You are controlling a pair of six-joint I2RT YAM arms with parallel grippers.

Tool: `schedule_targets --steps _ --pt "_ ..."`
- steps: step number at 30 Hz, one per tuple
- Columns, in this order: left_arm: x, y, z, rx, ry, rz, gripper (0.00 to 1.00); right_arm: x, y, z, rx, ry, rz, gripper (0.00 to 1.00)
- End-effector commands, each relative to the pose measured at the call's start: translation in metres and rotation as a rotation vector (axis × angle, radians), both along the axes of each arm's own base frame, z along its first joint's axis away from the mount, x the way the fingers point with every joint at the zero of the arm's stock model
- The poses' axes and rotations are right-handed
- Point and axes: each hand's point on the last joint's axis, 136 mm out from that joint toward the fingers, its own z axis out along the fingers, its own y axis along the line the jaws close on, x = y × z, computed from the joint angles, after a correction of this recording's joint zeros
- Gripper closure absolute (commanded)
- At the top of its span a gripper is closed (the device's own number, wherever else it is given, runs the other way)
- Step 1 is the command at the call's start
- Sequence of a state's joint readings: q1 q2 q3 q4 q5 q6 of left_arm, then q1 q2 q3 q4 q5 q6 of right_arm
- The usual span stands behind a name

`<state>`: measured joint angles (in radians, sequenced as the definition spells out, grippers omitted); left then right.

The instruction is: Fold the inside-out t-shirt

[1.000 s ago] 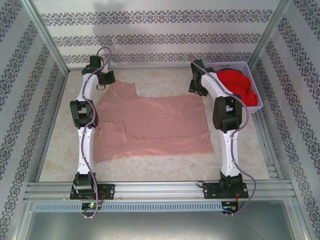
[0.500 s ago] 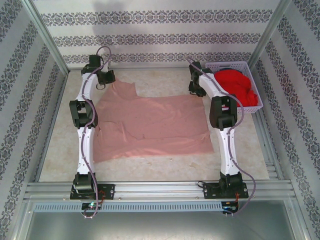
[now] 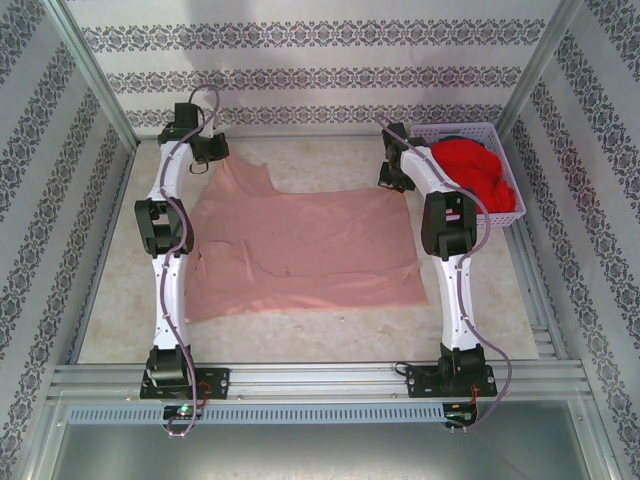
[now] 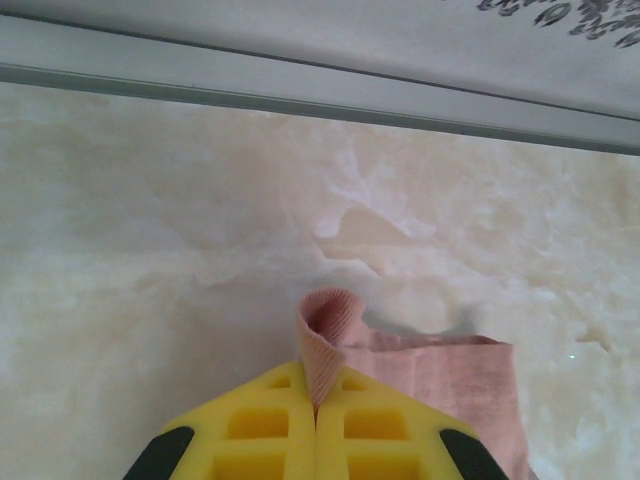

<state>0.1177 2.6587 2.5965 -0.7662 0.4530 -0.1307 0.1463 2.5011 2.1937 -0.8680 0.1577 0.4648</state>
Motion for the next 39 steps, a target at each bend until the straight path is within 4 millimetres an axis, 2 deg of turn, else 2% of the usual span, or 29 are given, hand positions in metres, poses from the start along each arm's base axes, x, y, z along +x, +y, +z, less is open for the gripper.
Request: schedule_targets --steps 1,9,21,27,39 --pt "-0.004 -0.005 0.049 0.003 -0.078 -0.026 1.0 0.001 0.002 0.029 0.021 -0.054 0.036 0.95" --pt "-0.024 -0.012 0.076 -0.018 -0.097 -0.045 1.0 -0.015 0.001 0.044 0.024 -0.066 0.076 0.96" --pt "-0.067 -0.025 0.116 -0.043 -0.162 -0.065 1.0 -0.046 -0.002 0.061 0.029 -0.068 0.114 0.98" --pt "-0.101 -0.031 0.132 -0.074 -0.196 -0.053 1.0 -0.068 -0.001 0.065 0.045 -0.056 0.133 0.97" --pt "-0.191 -0.02 0.126 -0.07 -0.154 0.133 1.0 -0.127 -0.001 0.054 0.054 0.002 0.158 0.97"
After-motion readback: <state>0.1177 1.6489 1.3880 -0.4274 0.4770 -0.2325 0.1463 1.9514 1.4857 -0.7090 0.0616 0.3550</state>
